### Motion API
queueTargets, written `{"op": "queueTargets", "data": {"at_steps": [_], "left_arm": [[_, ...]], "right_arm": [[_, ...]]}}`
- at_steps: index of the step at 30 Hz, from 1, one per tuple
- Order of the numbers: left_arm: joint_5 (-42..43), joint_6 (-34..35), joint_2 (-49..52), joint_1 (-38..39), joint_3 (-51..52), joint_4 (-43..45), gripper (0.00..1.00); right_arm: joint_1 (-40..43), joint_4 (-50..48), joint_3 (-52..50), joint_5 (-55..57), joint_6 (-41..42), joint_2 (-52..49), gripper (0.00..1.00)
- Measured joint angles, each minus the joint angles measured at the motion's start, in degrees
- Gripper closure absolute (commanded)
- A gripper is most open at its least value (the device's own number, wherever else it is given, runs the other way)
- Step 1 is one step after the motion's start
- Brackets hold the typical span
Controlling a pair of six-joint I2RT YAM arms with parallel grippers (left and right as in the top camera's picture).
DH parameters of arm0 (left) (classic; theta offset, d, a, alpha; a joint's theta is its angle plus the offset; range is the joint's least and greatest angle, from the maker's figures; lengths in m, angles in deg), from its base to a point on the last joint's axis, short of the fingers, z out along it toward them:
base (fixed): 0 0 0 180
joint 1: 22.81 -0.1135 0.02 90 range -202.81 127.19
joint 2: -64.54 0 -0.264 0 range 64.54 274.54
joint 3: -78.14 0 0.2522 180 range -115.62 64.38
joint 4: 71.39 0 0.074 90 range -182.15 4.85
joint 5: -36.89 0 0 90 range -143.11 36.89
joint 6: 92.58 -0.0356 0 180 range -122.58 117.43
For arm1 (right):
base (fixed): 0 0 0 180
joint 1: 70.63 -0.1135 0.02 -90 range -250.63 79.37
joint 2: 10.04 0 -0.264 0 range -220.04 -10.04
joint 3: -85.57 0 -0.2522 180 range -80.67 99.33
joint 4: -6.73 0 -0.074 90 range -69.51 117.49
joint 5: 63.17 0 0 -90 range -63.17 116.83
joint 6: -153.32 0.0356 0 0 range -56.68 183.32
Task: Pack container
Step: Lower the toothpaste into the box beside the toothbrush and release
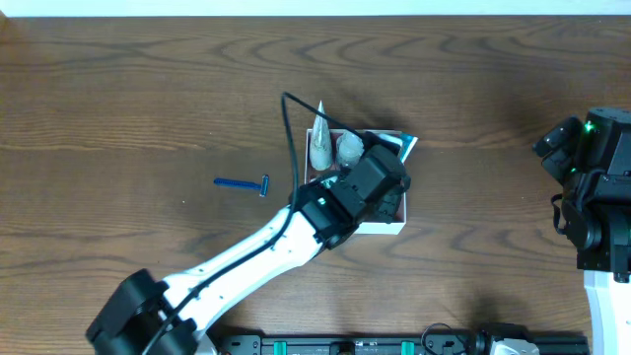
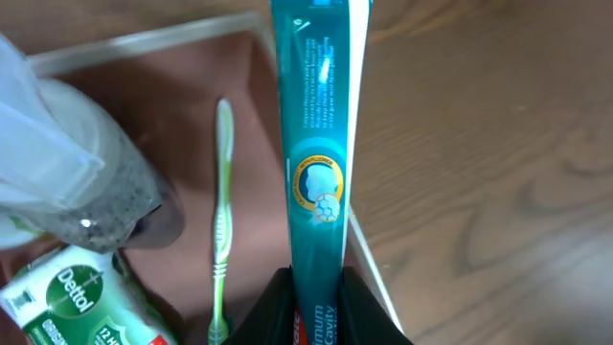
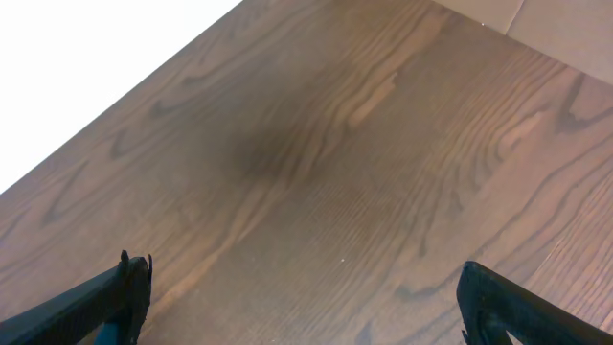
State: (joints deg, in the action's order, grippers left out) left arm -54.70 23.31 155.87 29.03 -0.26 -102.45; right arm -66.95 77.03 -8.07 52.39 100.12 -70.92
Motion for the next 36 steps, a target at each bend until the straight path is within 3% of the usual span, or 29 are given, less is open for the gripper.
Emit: {"op": "queueTargets", "data": {"at_steps": [14,36], "left_arm": [[-15.17,7.39,2.12,2.23,0.00,0.42,0.85],[-20.11,18.23,2.21,5.81,0.00,0.42,0.86]], "right_arm": [[0.00,0.00,0.00,0.00,0.00,-0.02,0.01],[0.00,0.00,0.00,0.00,0.00,-0.02,0.01]]}}
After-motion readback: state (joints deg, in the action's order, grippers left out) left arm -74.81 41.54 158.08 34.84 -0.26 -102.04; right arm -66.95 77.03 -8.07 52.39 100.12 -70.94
